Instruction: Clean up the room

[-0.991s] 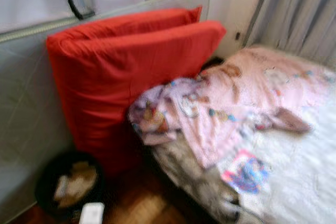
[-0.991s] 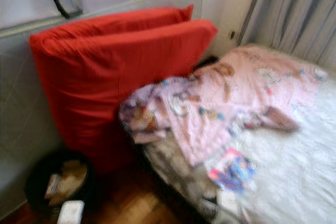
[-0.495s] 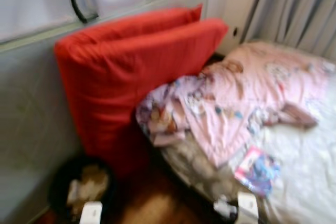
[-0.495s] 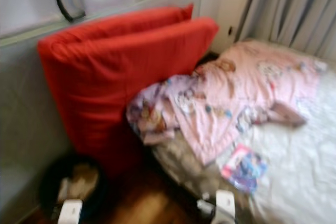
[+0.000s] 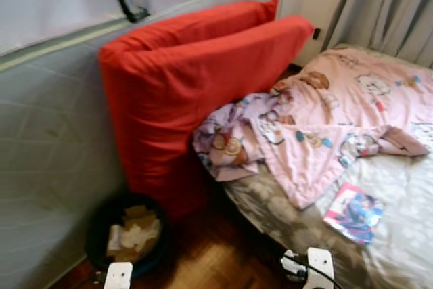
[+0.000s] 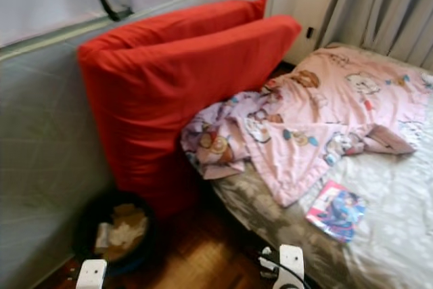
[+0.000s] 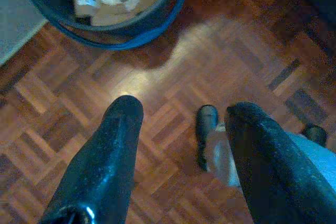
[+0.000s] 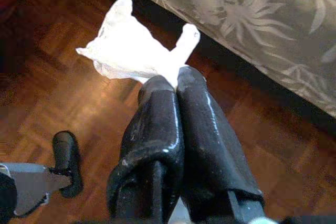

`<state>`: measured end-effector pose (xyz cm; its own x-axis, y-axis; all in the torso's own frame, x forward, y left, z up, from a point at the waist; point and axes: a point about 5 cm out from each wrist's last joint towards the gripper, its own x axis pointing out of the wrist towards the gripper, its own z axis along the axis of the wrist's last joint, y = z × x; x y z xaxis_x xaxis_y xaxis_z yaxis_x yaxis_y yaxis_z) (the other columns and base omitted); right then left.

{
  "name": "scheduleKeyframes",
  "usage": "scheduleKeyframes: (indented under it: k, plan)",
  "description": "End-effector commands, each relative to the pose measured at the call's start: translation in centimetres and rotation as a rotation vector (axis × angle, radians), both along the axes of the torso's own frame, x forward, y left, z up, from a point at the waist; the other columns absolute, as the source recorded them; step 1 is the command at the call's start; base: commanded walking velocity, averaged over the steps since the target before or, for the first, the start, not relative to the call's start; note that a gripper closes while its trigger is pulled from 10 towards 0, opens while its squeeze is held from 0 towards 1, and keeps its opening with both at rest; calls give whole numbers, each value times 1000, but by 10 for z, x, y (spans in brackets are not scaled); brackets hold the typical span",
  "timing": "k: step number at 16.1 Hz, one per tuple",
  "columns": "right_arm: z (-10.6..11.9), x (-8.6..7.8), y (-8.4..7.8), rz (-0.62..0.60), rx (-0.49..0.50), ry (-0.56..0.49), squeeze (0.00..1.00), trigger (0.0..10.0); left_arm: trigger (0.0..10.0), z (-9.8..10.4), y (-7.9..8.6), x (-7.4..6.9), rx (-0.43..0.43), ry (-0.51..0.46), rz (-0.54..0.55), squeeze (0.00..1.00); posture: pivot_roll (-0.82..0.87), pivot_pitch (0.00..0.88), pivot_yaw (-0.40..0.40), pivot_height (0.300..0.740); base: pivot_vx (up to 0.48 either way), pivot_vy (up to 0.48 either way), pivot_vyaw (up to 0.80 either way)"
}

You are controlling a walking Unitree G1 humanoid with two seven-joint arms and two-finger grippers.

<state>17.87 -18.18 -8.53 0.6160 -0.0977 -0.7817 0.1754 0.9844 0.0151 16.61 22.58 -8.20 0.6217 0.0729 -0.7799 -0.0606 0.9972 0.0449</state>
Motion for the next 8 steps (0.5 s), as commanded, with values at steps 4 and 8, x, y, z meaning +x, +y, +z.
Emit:
scheduleKeyframes:
  k: [4, 8]
  plan:
    - [-1, -5, -7, -15, -14, 14, 0, 10000, 10000, -2, -3, -1, -6, 16, -4, 0, 50, 16, 17, 740, 0, 398, 0]
    - [-1, -5, -7, -13, -11, 15, 0, 10000, 10000, -1, -3, -1, -6, 15, 1, 0, 52, 19, 18, 740, 0, 418, 0]
